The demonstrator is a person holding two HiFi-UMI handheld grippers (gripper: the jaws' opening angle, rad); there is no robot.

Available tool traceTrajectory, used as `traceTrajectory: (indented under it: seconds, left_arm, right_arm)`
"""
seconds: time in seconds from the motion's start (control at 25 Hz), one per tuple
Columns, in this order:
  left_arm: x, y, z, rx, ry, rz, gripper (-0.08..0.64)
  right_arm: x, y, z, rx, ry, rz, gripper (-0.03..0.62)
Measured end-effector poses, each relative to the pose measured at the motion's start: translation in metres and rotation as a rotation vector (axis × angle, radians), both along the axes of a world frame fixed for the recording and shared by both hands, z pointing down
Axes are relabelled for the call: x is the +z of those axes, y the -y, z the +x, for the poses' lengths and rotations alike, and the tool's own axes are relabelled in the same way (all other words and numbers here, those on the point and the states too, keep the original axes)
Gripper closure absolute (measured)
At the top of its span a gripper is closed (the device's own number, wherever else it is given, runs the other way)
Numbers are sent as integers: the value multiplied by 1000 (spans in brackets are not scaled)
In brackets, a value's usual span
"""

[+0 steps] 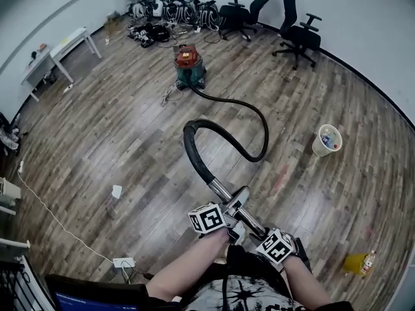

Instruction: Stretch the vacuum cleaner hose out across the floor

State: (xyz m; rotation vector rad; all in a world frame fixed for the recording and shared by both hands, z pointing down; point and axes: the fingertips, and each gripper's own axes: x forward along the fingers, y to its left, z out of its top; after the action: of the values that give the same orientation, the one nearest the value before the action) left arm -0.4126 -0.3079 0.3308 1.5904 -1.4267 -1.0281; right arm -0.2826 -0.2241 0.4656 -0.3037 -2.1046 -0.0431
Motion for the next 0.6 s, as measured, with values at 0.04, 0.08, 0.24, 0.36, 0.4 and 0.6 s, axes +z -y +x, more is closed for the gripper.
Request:
traceTrajectory:
  seconds: [0.04,0.08,0.24,0.36,0.4,0.6]
  left_arm:
    - [1,-9,6,3,-3,1,509]
    - [2,-16,12,4,-4,2,509]
    - [-4,-42,35,13,-9,27,509]
    - [-2,-58,55,26,-18,33,509]
    - [-2,-63,61,30,-21,36,509]
    - [-4,-75,80,36,-25,45,509]
  right_arm:
    - [0,-8,6,6,0,-1,502]
    - [0,-14,12,8,0,3,502]
    - [-1,-41,35,21,-11,17,502]
    - [-2,-55,54,27,-12,36,502]
    - [-3,-60,60,28,-14,39,502]
    - [-7,-72,83,32,-37,42,502]
